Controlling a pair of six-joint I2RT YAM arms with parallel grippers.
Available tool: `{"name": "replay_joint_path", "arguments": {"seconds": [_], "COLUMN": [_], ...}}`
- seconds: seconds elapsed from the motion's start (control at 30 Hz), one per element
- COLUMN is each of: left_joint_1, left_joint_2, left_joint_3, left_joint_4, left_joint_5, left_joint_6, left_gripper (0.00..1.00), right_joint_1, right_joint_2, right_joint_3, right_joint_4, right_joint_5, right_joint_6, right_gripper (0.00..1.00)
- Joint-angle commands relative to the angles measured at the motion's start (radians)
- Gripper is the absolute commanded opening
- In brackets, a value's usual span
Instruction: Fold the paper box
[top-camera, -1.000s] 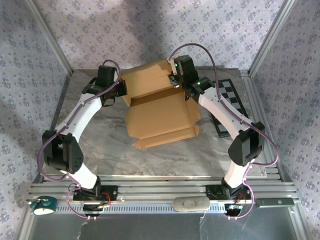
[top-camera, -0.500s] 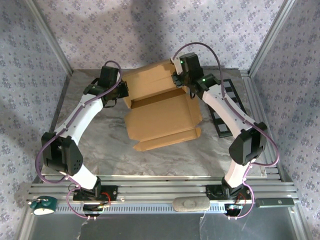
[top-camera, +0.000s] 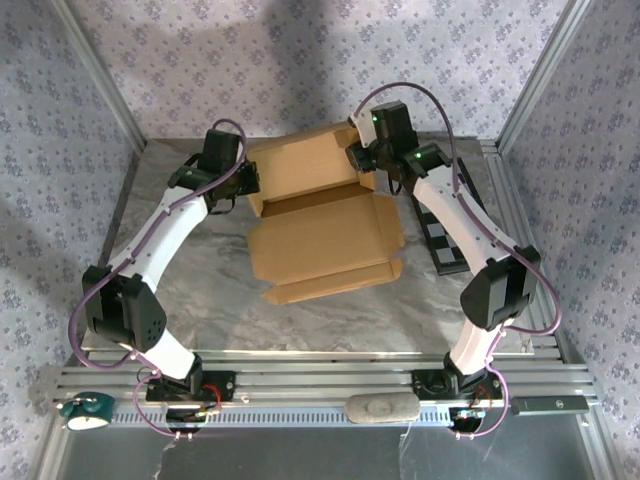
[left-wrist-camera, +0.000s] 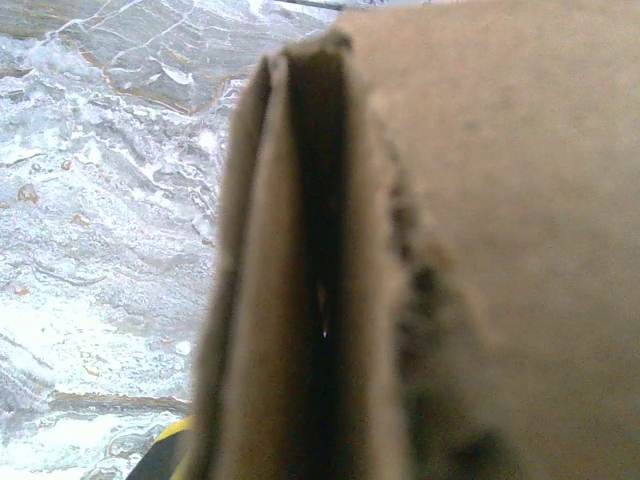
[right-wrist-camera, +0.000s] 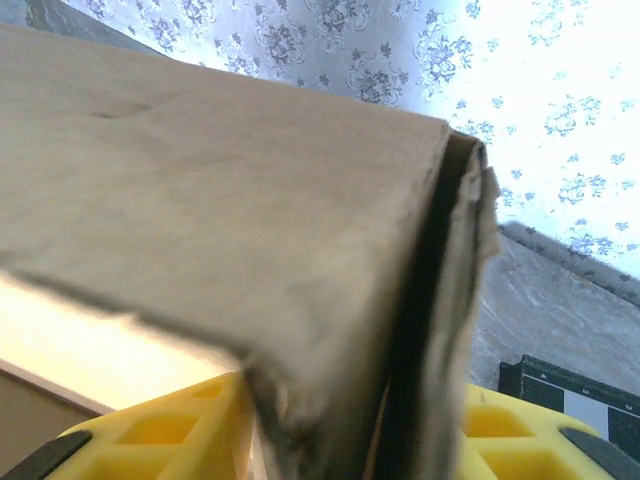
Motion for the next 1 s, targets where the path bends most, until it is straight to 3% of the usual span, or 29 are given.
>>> {"name": "replay_joint_path", "arguments": {"seconds": [0.0,0.27,0.57,0.97], "left_joint_1": [-0.007,-0.007,-0.007,-0.007], "left_joint_2": [-0.026,-0.024,-0.018,-0.019], "left_joint_3": [0.036,0.042,0.043,0.049], "left_joint_4": [-0.019,-0.023,-0.019,-0.017], "left_joint_5": [0.013,0.011,0.024,0.040], "left_joint_6": [0.017,0.020,0.017,0.017], "left_gripper": [0.00,0.00,0.00,0.00], "right_joint_1": [-0.013,-0.039,-0.053,-0.057], "right_joint_2": [-0.054,-0.078,-0.139,-0.055], "right_joint_3": [0.036,-0.004,-0.151,-0.114], "right_joint_4": [-0.008,-0.002,0.062,0.060], "right_joint_5": [-0.036,-0.131,-0.156,-0.106], "right_joint_6": [-0.003,0.015,0.012,0.016], "right_gripper": [0.44,0.44,0.42,0.35]}}
